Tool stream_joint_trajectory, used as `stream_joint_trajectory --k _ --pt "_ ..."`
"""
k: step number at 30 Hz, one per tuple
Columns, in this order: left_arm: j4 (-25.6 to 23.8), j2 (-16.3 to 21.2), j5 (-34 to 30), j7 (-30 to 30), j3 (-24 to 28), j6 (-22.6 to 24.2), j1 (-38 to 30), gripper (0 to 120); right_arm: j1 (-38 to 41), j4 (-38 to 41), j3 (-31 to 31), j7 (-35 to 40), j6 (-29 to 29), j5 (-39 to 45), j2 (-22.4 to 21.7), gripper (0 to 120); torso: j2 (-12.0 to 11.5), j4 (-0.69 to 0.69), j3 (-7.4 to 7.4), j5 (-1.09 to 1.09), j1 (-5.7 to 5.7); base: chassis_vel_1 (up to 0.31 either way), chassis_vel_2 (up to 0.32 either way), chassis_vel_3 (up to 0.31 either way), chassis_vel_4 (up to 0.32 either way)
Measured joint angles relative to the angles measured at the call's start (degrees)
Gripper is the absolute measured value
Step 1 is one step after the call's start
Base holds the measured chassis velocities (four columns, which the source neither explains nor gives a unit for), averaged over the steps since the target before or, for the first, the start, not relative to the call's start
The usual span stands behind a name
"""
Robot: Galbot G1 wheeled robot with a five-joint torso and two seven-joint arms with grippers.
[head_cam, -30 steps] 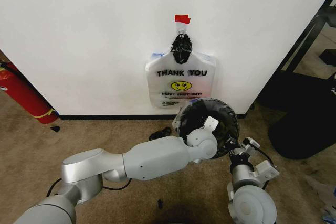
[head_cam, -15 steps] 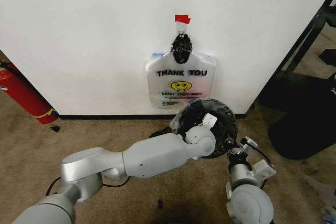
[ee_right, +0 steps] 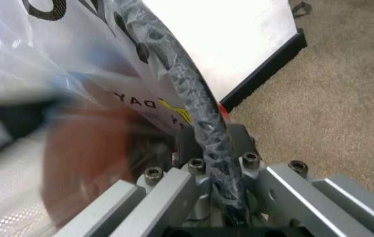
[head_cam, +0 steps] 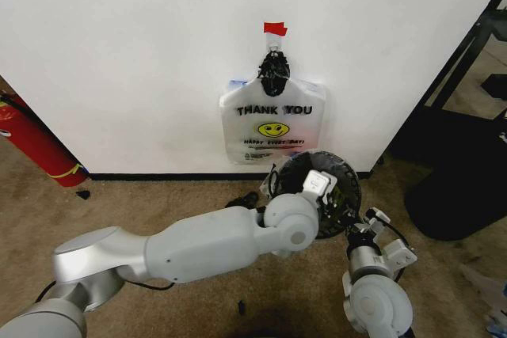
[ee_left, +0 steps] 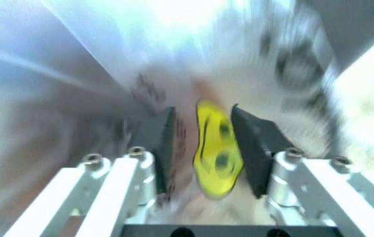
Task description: Pick up the garbage bag from the wall and place it over the trash bin.
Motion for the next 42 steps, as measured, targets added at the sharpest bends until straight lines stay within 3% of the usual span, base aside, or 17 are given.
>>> stream_joint_trajectory --k 3,6,8,15,17,21,24,31,39,42 --pt "-3.9 4.7 1.9 4.3 -6.0 -5.5 4.0 59 -0.4 0.7 1.7 0.0 -0.5 2.7 -0.7 0 0.0 0.00 0.00 0.00 0.00 0.000 0.000 0.000 0.000" --pt "-5.8 6.9 2.6 6.6 -9.2 -7.6 7.1 65 -0.5 1.0 2.3 -0.2 -0.8 4.3 -1.1 0 0.0 0.03 0.00 0.00 0.00 0.000 0.000 0.000 0.000" --pt "-8.2 9.2 3.6 9.5 -14.0 -10.2 12.1 76 -0.5 1.2 3.4 -0.1 -1.3 6.5 -1.6 0 0.0 0.00 0.00 -0.02 0.00 0.000 0.000 0.000 0.000" --pt "-13.6 14.1 4.2 15.3 -26.9 -12.9 24.1 98 -1.1 1.4 3.8 -0.3 -2.2 8.8 -2.1 0 0.0 0.01 0.00 0.00 -0.01 0.000 0.000 0.000 0.000" --pt "-15.5 15.8 4.1 17.1 -31.1 -13.0 28.1 100 -1.0 0.8 3.7 -0.3 -2.2 9.1 -2.2 0 0.0 0.02 0.00 -0.02 -0.01 0.000 0.000 0.000 0.000" --pt "-16.5 17.7 3.2 17.9 -34.6 -13.0 31.5 100 -0.7 0.3 3.3 -0.3 -2.4 9.7 -2.4 0 0.0 0.05 0.00 0.00 -0.01 0.000 0.000 0.000 0.000" --pt "-16.2 18.7 -1.1 19.2 -37.7 -12.7 33.5 100 -0.9 0.3 3.1 -0.7 -2.9 10.5 -2.5 0 0.0 0.00 0.00 -0.01 0.00 0.000 0.000 0.000 0.000" --pt "-14.8 17.4 -5.6 22.5 -39.2 -11.2 35.4 100 -2.3 1.3 3.6 -5.2 -4.3 13.7 -2.9 0 0.0 0.01 0.00 -0.01 0.00 0.000 0.000 0.000 0.000" --pt "-12.7 15.8 -6.2 24.4 -39.9 -11.3 37.8 97 -2.7 1.8 4.0 -6.1 -5.1 14.0 -3.1 0 0.0 0.02 0.00 0.00 0.00 0.000 0.000 0.000 0.000" --pt "-12.3 15.4 -6.1 24.4 -39.9 -11.5 38.1 90 -3.0 1.9 3.9 -6.1 -5.2 13.6 -3.0 0 0.0 0.02 0.01 0.01 0.00 0.000 0.000 0.000 0.000"
